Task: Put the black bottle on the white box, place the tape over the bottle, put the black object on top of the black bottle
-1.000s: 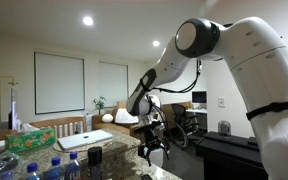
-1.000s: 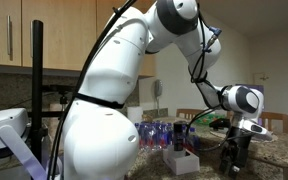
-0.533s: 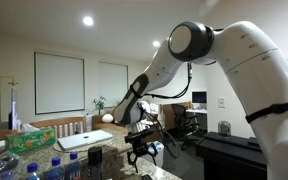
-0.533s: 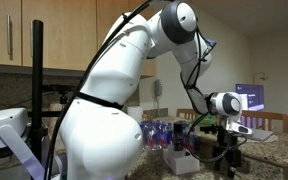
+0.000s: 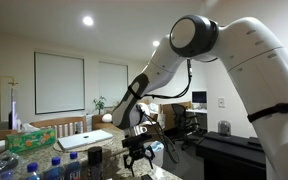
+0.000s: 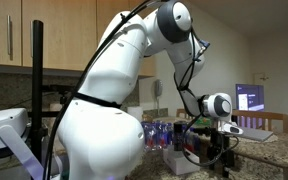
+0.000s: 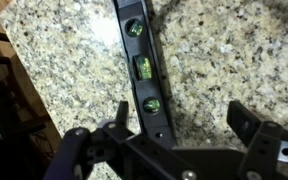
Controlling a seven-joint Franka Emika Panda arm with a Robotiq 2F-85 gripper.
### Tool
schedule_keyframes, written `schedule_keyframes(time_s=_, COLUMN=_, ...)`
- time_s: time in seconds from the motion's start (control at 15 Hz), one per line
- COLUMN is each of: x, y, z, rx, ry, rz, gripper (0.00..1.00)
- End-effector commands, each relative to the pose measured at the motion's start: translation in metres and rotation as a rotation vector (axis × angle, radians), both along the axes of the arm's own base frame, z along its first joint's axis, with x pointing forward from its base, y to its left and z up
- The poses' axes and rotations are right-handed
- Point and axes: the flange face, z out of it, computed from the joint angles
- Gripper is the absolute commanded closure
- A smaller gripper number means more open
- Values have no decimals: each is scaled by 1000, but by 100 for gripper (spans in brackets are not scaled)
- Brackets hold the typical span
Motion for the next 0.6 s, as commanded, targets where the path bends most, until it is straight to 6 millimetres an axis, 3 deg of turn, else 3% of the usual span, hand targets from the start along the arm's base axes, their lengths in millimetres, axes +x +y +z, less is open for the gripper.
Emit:
schedule_keyframes(time_s=0.0, x=0, y=0, z=2, rx=0, ry=-1, rz=0, gripper=0)
schedule_keyframes(time_s=0.27, x=-12, y=9, z=-17, rx=-30, ry=6, rz=68, gripper=0)
schedule_keyframes(time_s=0.53, x=-29, y=1, z=-40, rx=-89, ry=-10, rz=119, gripper=0)
